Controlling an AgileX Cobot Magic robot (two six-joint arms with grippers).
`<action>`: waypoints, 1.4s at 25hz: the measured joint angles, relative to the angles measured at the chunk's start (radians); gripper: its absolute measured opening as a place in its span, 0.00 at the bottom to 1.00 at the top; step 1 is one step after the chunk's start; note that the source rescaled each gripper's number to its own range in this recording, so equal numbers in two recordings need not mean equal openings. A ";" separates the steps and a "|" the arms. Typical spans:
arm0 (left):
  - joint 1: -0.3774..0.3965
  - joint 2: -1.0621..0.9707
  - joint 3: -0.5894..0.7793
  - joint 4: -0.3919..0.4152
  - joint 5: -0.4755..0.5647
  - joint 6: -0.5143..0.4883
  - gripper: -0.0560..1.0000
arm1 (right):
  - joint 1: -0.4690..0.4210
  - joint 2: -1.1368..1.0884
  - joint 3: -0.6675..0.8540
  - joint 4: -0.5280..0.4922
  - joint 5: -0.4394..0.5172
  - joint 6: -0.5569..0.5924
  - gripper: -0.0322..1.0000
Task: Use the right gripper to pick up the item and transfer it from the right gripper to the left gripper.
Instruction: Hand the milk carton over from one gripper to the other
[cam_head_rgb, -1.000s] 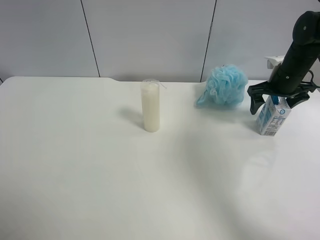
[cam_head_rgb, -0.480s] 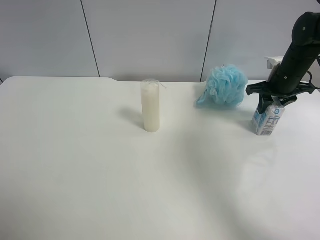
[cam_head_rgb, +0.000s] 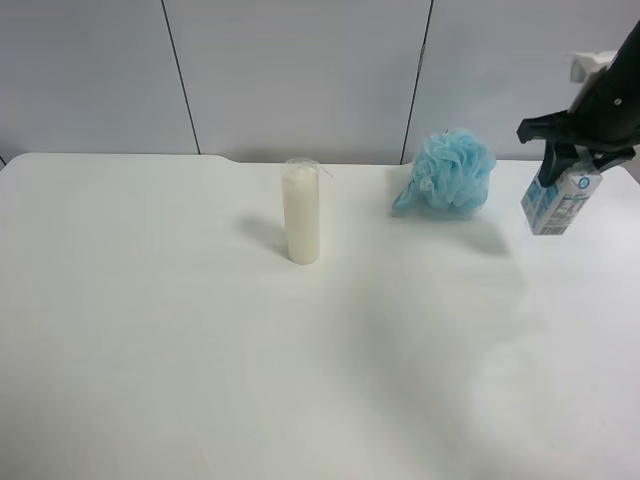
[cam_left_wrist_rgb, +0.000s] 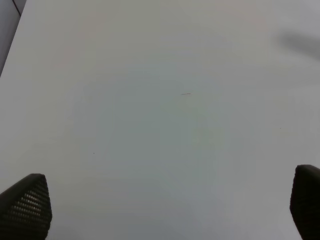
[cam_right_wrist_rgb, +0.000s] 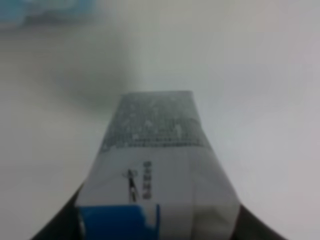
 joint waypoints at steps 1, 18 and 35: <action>0.000 0.000 0.000 0.000 0.000 0.000 0.92 | 0.000 -0.023 0.000 0.026 0.012 -0.015 0.04; 0.000 0.000 0.000 -0.001 0.000 0.000 0.92 | 0.422 -0.158 0.000 0.159 0.131 -0.148 0.04; 0.000 0.000 0.000 -0.032 0.000 0.051 0.92 | 0.728 -0.159 0.000 0.346 0.168 -0.401 0.04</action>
